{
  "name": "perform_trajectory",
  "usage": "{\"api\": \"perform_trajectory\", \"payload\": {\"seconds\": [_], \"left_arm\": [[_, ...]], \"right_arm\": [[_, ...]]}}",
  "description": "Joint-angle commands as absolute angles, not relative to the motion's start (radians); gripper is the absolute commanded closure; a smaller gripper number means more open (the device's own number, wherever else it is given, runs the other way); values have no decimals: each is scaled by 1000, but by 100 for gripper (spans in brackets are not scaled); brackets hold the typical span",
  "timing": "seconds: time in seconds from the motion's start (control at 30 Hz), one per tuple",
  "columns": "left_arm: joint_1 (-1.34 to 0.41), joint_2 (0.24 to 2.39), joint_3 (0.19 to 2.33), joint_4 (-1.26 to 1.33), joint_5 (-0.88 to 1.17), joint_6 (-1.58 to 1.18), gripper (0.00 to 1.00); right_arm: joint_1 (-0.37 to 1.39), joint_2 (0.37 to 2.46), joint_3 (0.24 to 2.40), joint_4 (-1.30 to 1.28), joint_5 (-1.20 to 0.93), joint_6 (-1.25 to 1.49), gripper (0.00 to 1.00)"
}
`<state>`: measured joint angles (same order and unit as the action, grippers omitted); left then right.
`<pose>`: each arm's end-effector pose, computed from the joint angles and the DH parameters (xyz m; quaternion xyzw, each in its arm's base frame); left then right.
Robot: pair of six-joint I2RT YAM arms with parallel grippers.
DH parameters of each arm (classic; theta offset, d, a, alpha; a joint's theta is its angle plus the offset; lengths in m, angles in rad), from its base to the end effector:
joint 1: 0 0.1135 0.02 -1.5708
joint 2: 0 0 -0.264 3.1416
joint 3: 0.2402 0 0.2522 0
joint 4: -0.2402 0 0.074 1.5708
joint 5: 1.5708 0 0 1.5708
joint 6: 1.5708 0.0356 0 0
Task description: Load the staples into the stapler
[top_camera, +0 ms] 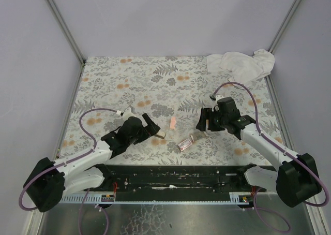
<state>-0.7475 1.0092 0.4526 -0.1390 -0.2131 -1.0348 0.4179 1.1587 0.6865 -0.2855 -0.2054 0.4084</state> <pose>0.1537 -0.1322 0.1888 -0.1735 0.8849 -0.2672 0.3398 0.2153 0.1035 0.2226 -0.0449 0.9134 0.2442 0.3225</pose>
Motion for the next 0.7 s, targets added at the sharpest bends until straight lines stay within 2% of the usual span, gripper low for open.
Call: {"api": "perform_trajectory", "payload": {"seconds": [0.0, 0.67], "left_arm": [[-711, 1071, 465, -3, -124, -1024, 0], [-670, 1458, 587, 159, -18, -903, 0]], "right_arm": [[416, 1139, 698, -255, -233, 421, 21], [416, 1115, 689, -267, -214, 408, 21]]}}
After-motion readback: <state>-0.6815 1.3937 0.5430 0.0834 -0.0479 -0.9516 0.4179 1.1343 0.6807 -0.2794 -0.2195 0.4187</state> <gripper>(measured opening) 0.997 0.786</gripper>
